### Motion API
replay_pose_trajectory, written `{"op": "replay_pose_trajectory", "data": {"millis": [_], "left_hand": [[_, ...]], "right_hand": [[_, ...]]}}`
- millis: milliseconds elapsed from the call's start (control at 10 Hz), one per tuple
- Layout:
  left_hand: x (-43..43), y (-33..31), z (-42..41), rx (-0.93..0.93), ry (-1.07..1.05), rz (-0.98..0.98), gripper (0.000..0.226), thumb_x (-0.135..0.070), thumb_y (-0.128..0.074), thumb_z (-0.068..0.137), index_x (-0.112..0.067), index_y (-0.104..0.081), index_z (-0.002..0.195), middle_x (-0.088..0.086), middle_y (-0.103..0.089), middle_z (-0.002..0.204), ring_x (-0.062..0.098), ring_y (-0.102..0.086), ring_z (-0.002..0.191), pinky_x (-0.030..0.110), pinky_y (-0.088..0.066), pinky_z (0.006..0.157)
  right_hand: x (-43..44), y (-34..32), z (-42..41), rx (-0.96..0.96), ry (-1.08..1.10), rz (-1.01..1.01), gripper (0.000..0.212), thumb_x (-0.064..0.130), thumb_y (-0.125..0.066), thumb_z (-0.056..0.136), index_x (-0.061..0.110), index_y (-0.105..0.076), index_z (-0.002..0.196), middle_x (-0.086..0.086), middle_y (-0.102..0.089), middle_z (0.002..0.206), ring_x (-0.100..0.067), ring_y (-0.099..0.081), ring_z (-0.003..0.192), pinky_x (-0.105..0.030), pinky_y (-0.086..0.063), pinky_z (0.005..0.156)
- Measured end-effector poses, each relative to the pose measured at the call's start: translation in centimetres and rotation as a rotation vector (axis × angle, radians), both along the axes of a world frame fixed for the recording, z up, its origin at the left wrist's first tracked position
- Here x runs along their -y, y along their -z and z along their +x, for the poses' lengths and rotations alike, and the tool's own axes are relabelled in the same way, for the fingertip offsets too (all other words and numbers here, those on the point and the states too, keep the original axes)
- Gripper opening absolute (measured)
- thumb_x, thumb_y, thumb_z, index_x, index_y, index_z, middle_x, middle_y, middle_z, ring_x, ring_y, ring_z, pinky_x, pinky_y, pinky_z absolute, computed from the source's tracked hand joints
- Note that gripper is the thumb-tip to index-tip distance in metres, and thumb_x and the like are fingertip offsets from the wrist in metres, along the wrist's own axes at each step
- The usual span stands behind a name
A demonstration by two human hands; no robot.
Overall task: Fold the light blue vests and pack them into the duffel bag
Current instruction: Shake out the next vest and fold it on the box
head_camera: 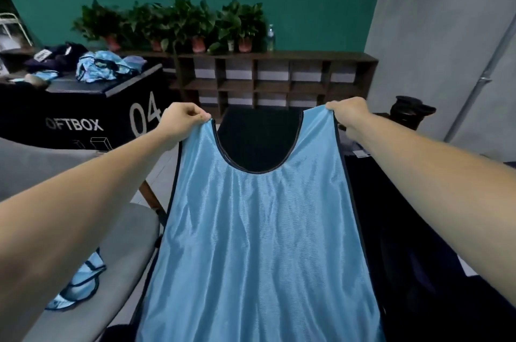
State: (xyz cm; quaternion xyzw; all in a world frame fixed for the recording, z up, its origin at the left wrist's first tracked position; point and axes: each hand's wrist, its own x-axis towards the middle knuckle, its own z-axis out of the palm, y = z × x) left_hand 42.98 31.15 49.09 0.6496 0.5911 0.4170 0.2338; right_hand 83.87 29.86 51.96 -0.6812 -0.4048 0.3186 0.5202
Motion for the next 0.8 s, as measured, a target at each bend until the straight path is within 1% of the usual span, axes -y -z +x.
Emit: {"op": "replay_pose_trajectory", "data": {"millis": [100, 200, 300, 400, 500, 600, 700, 800], "left_hand": [[-3.3, 2.4, 0.7, -0.01, -0.002, -0.024, 0.017, -0.033, -0.083, 0.093, -0.018, -0.081, 0.085, -0.01, -0.077, 0.084, 0.0, -0.067, 0.076, 0.021, -0.05, 0.07], [-6.0, 4.3, 1.3, -0.034, 0.012, -0.046, 0.015, -0.029, -0.084, 0.092, -0.018, -0.08, 0.084, -0.013, -0.076, 0.081, -0.012, -0.064, 0.066, 0.016, -0.046, 0.069], [-8.2, 6.1, 1.9, -0.063, 0.005, -0.057, 0.018, -0.031, -0.084, 0.092, -0.016, -0.08, 0.084, -0.012, -0.076, 0.083, -0.006, -0.063, 0.07, 0.018, -0.046, 0.066], [-10.1, 7.6, 2.2, -0.077, 0.002, -0.063, 0.02, -0.029, -0.085, 0.092, -0.01, -0.079, 0.087, -0.008, -0.078, 0.091, -0.005, -0.064, 0.079, 0.017, -0.047, 0.07], [-11.6, 8.9, 2.6, -0.061, 0.006, -0.086, 0.024, -0.028, -0.085, 0.092, -0.004, -0.078, 0.09, -0.007, -0.078, 0.093, -0.006, -0.065, 0.083, 0.022, -0.05, 0.08], [-12.5, 9.6, 3.4, -0.058, -0.004, -0.087, 0.027, -0.026, -0.083, 0.093, 0.0, -0.075, 0.09, -0.008, -0.076, 0.09, -0.005, -0.065, 0.082, 0.021, -0.05, 0.08], [-13.3, 10.1, 4.0, -0.074, -0.028, -0.066, 0.028, -0.026, -0.082, 0.094, 0.0, -0.074, 0.091, -0.009, -0.077, 0.091, -0.003, -0.068, 0.086, 0.018, -0.051, 0.077], [-13.7, 10.5, 4.5, -0.091, -0.023, -0.053, 0.026, -0.028, -0.083, 0.094, -0.004, -0.074, 0.09, -0.007, -0.078, 0.096, 0.005, -0.072, 0.097, 0.026, -0.054, 0.089]], "right_hand": [[-2.8, 2.4, 0.5, 0.014, 0.034, -0.048, 0.032, 0.026, -0.075, 0.097, 0.005, -0.067, 0.12, -0.012, -0.07, 0.112, -0.027, -0.065, 0.091, -0.037, -0.056, 0.076], [-5.0, 4.7, 1.2, 0.033, 0.071, -0.073, 0.024, 0.026, -0.075, 0.097, 0.009, -0.065, 0.11, -0.009, -0.067, 0.102, -0.023, -0.062, 0.084, -0.033, -0.049, 0.067], [-6.8, 6.8, 1.7, 0.029, 0.105, -0.099, 0.037, 0.031, -0.079, 0.092, 0.01, -0.068, 0.119, -0.008, -0.069, 0.114, -0.028, -0.068, 0.104, -0.036, -0.051, 0.076], [-8.6, 8.2, 2.1, 0.055, 0.129, -0.117, 0.045, 0.035, -0.08, 0.09, 0.01, -0.064, 0.124, -0.005, -0.067, 0.118, -0.025, -0.065, 0.103, -0.038, -0.056, 0.088], [-9.9, 9.0, 3.1, 0.178, 0.075, -0.161, 0.02, 0.036, -0.064, 0.103, 0.017, -0.06, 0.107, -0.004, -0.06, 0.107, -0.02, -0.055, 0.095, -0.029, -0.045, 0.082], [-11.0, 10.0, 4.2, 0.306, 0.043, -0.188, 0.028, 0.037, -0.058, 0.105, 0.021, -0.056, 0.083, -0.007, -0.058, 0.104, -0.022, -0.053, 0.093, -0.03, -0.041, 0.081], [-11.7, 10.4, 4.2, 0.363, 0.023, -0.213, 0.036, 0.039, -0.06, 0.103, 0.022, -0.05, 0.073, -0.007, -0.06, 0.105, -0.022, -0.055, 0.094, -0.031, -0.043, 0.082], [-12.2, 11.2, 4.1, 0.292, 0.059, -0.193, 0.036, 0.048, -0.076, 0.085, 0.018, -0.055, 0.082, -0.003, -0.067, 0.108, -0.024, -0.066, 0.101, -0.035, -0.056, 0.082]]}}
